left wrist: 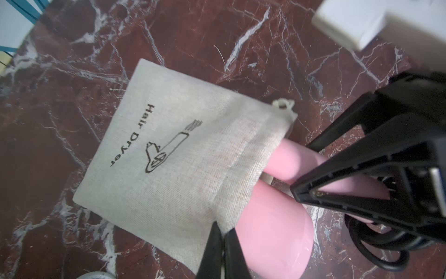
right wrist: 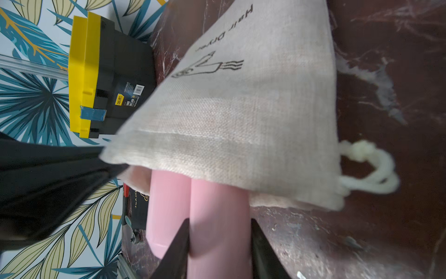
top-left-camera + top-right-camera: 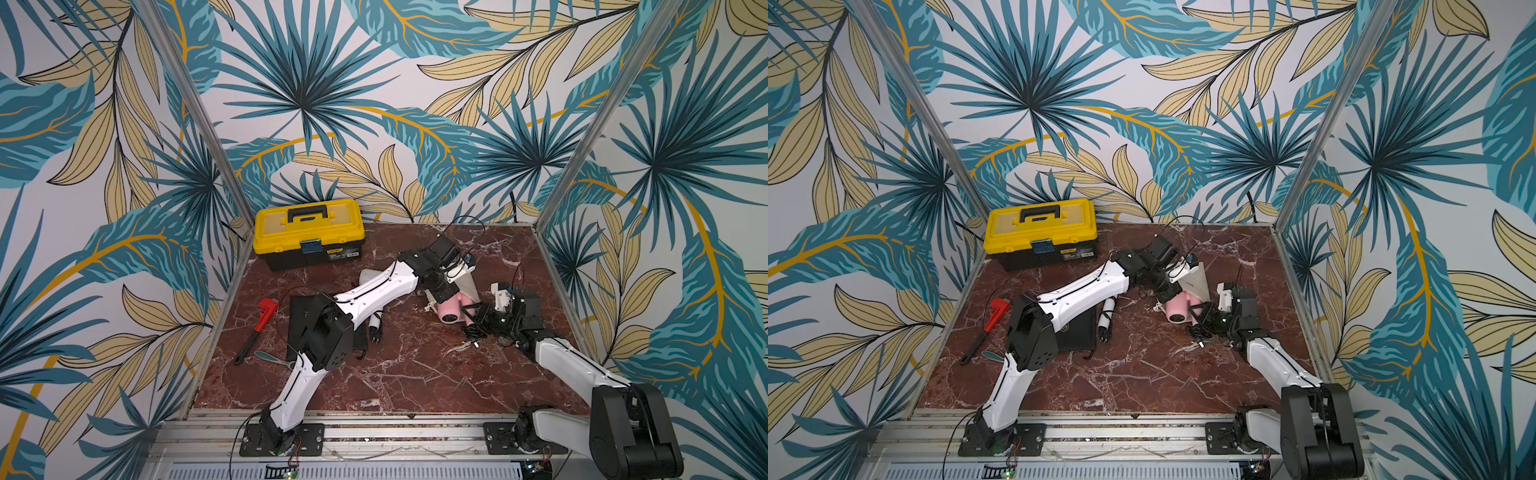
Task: Pack away hair dryers
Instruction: Place the hair dryer in the drawstring bag.
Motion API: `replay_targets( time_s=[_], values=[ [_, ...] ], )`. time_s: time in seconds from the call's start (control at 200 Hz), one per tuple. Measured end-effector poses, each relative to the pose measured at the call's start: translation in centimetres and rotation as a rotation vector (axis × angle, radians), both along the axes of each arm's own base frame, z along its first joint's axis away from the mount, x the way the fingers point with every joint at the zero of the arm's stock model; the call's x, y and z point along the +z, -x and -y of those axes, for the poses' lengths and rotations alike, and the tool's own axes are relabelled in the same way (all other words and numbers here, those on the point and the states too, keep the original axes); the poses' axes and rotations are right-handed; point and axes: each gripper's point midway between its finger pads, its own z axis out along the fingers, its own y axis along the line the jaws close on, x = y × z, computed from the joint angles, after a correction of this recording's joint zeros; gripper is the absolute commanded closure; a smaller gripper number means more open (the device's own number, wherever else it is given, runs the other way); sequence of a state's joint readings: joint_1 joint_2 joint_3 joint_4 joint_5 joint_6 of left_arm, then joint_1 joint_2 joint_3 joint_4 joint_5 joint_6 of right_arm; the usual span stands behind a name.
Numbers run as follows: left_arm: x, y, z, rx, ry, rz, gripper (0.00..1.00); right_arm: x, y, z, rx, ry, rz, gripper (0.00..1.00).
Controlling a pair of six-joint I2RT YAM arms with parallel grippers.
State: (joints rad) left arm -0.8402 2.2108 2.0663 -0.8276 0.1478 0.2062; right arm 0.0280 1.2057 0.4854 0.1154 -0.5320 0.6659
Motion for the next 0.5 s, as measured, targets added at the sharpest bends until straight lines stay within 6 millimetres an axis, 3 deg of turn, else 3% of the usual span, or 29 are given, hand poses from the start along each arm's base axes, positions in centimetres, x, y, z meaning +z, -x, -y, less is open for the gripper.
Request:
replay_targets(
  time_s=[0.17,0.345,0.501],
  values=[
    [-1.0,0.9,0.0,-0.002,-0.01,-0.034,0.96,-0.6,0.0,0.3,-0.017,0.01,-0.016,1.0],
    [-0.4,1.8,0.7,-0.018,0.006,-0.036,0.96,-2.3,-0.2,0.6,-0.035,0.028,-0.071,1.0],
    [1.1,3.2,1.5,-0.039,0.043,-0.045,0.96,-1.8,-1.2,1.1,-0.063,0.032,-0.058,1.0]
  ],
)
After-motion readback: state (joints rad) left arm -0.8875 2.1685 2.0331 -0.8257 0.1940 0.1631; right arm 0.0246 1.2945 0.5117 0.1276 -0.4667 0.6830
